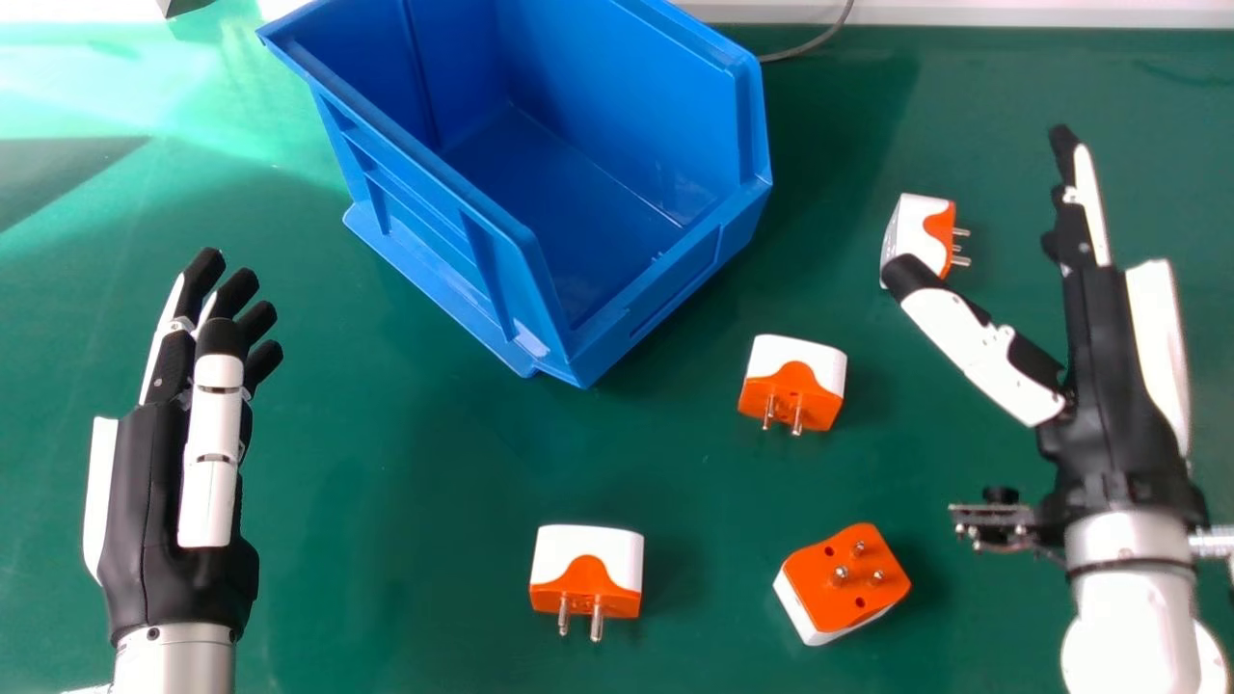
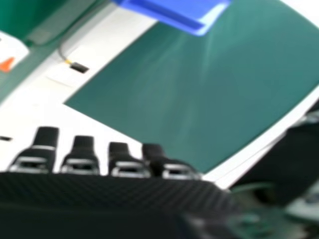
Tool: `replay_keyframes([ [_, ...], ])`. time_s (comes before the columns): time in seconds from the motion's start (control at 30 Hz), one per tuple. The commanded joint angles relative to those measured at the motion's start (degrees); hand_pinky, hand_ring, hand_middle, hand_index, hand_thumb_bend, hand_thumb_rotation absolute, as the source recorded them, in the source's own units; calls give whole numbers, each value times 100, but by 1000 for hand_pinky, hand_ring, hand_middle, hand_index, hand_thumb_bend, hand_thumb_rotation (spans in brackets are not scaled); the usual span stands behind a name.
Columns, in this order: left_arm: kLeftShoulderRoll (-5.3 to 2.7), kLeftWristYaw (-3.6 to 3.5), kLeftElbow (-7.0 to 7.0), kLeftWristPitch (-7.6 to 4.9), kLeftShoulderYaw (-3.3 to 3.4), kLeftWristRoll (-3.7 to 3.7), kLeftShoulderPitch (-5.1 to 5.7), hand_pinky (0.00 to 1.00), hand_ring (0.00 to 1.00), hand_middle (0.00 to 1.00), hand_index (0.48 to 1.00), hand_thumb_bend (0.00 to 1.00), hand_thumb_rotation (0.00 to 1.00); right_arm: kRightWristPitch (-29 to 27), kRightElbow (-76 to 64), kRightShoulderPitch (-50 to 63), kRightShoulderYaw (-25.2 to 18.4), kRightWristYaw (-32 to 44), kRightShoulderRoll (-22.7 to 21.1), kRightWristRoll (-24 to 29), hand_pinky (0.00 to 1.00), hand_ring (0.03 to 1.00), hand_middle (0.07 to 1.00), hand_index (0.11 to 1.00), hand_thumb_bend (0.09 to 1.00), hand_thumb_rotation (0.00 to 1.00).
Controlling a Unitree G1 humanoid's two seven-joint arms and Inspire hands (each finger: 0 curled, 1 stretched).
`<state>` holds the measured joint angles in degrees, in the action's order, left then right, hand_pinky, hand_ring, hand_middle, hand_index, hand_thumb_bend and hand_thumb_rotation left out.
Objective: Pick all objects and put in blue box
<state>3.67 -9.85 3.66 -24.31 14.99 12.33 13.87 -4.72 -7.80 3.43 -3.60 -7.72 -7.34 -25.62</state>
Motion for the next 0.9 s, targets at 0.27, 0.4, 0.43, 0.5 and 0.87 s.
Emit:
replay_keyframes([
  [0.27,91,-48,-171,60,44,104,-13,930,924,943,952,427,848,719,503,-861,267,-77,-535,-777,852,935,962,949,622,477],
  [0.4,85,-4,-194,85,52,88,-12,941,932,950,958,436,846,960,888,-1203,375,-80,-702,-892,831,924,955,941,642,483],
  [0.43,92,-12,-191,89,53,101,-15,944,933,951,959,441,845,1008,1009,-1296,408,-87,-748,-930,826,920,952,937,649,479],
  [0.5,105,-29,-179,90,58,122,-26,947,935,951,959,446,844,1086,1236,-1467,470,-95,-830,-979,822,917,948,933,656,478],
  [0.87,161,-49,-160,91,66,170,-25,967,945,957,969,449,858,1318,2728,-2467,857,11,-1384,-1011,815,911,939,929,673,476],
])
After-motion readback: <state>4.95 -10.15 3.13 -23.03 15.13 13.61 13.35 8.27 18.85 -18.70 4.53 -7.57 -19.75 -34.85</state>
